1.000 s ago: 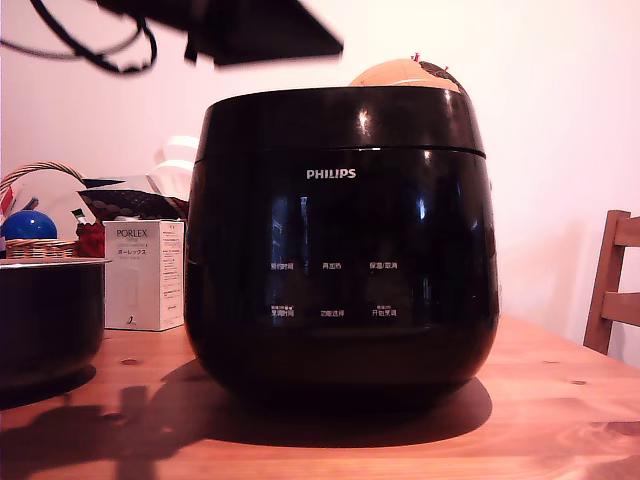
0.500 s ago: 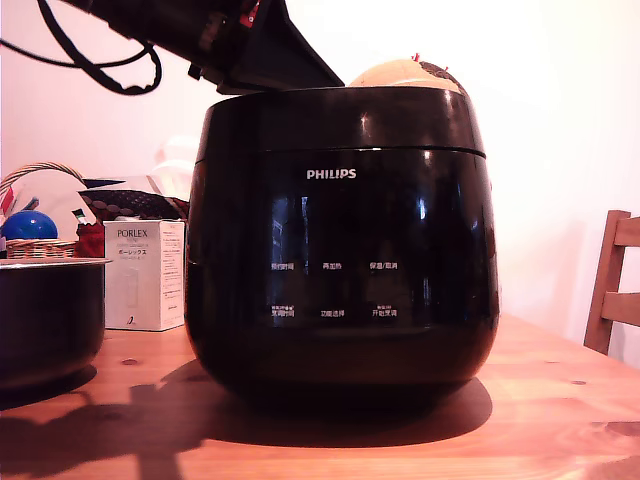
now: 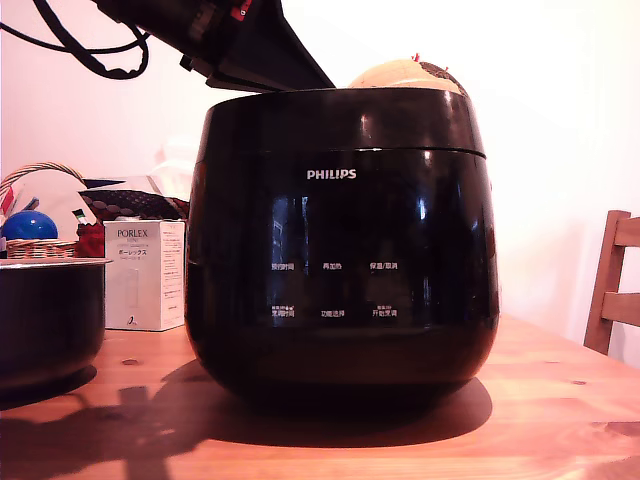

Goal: Open the rice cooker by pressing the large metal button on the top of its lid with medium force

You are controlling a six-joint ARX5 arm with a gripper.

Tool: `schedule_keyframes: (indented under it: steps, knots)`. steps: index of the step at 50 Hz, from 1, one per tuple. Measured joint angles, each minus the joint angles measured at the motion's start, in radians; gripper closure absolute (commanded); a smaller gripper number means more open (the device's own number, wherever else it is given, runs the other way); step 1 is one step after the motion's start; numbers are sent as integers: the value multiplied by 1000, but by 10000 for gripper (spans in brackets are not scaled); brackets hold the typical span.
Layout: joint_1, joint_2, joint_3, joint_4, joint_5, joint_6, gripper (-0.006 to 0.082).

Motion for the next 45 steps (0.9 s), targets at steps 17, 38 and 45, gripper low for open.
schedule_keyframes:
  steps: [17, 38, 45]
  knots:
    - [-18, 35, 23, 0, -8, 0, 786]
    - [-45, 56, 42, -3, -47, 7, 786]
    - [-47, 57, 49, -2, -68, 2, 786]
